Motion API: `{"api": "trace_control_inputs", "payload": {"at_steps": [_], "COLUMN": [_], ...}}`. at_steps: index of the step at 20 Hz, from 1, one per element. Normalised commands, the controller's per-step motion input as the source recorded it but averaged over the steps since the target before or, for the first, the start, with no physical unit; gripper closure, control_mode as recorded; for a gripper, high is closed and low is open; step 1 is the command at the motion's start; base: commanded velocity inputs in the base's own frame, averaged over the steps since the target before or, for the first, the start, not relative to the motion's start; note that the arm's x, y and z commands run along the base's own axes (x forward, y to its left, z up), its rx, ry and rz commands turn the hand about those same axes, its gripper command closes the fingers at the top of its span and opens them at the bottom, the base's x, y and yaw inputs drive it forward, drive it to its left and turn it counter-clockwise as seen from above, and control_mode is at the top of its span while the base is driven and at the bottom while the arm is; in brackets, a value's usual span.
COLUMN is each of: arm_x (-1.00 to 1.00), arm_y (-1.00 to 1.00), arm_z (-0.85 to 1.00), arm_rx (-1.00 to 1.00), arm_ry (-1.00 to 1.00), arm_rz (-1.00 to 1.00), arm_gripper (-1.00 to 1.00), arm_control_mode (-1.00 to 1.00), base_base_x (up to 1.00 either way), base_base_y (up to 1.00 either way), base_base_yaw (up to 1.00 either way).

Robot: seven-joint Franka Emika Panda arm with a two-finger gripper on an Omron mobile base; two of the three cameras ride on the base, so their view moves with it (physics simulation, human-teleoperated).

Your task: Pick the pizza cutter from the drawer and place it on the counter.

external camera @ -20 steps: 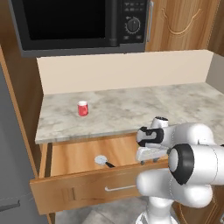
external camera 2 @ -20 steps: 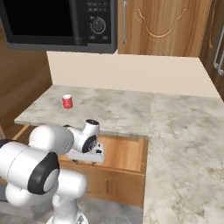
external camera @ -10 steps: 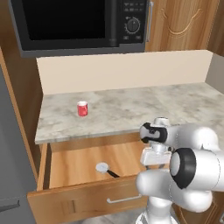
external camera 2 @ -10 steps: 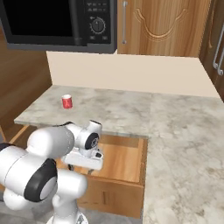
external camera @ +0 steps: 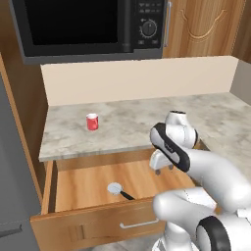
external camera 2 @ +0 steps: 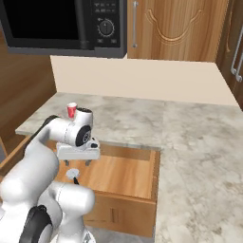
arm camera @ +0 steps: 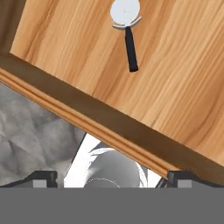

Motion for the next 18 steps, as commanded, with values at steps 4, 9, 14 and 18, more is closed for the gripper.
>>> {"api": "trace_control_inputs", "payload": {"at_steps": [4,9,14,18], "arm_x": [0.75,0.63,0.56,0.43], "arm_y": [0.53,0.16,0.15,0.18], "arm_z": [0.08,-0.46,-0.6,-0.68], "arm_rx": [-0.1,-0.01,0.0,0.0], "arm_ry": [-0.18,-0.14,-0.05,0.0], "arm_rz": [0.07,0.01,0.0,0.0], "arm_gripper": [-1.0,-1.0,-1.0,-1.0], "arm_control_mode": [-1.0,-1.0,-1.0,-1.0], "base_base_x": [0.0,0.0,0.0,0.0], "base_base_y": [0.0,0.0,0.0,0.0], "base_base_yaw": [0.0,0.0,0.0,0.0]}}
